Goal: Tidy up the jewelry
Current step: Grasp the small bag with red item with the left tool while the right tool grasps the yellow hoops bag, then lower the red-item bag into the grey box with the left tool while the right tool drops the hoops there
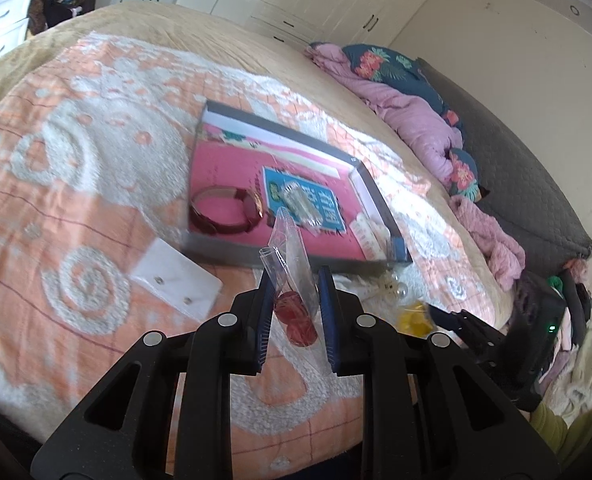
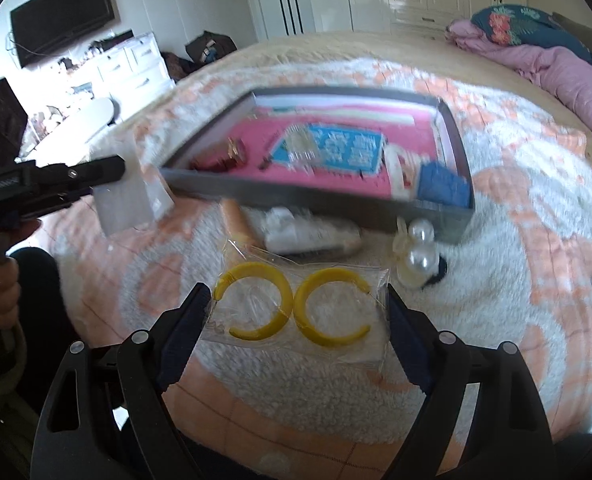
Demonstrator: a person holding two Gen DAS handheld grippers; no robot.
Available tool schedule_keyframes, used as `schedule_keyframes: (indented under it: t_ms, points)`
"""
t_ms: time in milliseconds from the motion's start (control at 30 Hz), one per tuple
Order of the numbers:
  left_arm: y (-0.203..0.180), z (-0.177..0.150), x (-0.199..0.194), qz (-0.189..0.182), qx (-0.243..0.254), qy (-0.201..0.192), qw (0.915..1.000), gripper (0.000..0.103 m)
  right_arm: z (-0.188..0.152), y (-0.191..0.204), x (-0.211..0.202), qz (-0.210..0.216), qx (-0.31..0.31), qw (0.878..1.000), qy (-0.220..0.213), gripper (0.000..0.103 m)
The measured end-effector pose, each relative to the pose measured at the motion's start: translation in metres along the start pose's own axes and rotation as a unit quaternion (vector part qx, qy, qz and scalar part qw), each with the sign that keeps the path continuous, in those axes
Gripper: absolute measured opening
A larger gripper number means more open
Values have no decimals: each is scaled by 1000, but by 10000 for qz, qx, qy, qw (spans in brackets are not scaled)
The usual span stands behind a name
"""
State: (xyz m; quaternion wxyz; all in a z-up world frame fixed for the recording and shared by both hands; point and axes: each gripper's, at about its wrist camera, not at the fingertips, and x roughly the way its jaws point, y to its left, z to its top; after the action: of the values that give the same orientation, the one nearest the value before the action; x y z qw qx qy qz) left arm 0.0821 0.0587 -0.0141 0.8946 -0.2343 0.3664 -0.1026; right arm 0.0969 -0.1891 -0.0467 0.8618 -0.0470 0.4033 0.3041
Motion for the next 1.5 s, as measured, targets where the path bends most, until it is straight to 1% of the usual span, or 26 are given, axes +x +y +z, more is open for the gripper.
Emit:
schedule_keyframes:
  t_ms: [167,400,600,800,1000,1133,1300,1500]
  points:
    - [4,17,-7,94,20,-178,9998,14,22,8,-8,85,-197,9995,-216,84]
    - [7,43,-8,162,61,-381,9991,14,58,12,-6,121,-410,9981,-454,84]
    - [8,65,-4,211,107,-514,9984,14,78,9,-4,67,-464,9971,-599,84]
    - [3,82,5,173,145,-603,9979,14,93,6,-2,19,-462,9963,-722,84]
    - [-1,94,19,150,172,-584,9980,14,103,2,3,-28,-456,9959,-786,84]
    - [0,103,31,187,179,-538,9982,14,107,-2,10,-63,-453,9961,-754,84]
    - [7,113,55,187,105,-393,9990,14,111,-8,24,-133,-408,9969,-665,84]
    - [10,111,77,185,157,-205,9995,14,112,-10,40,-174,-408,9973,-580,84]
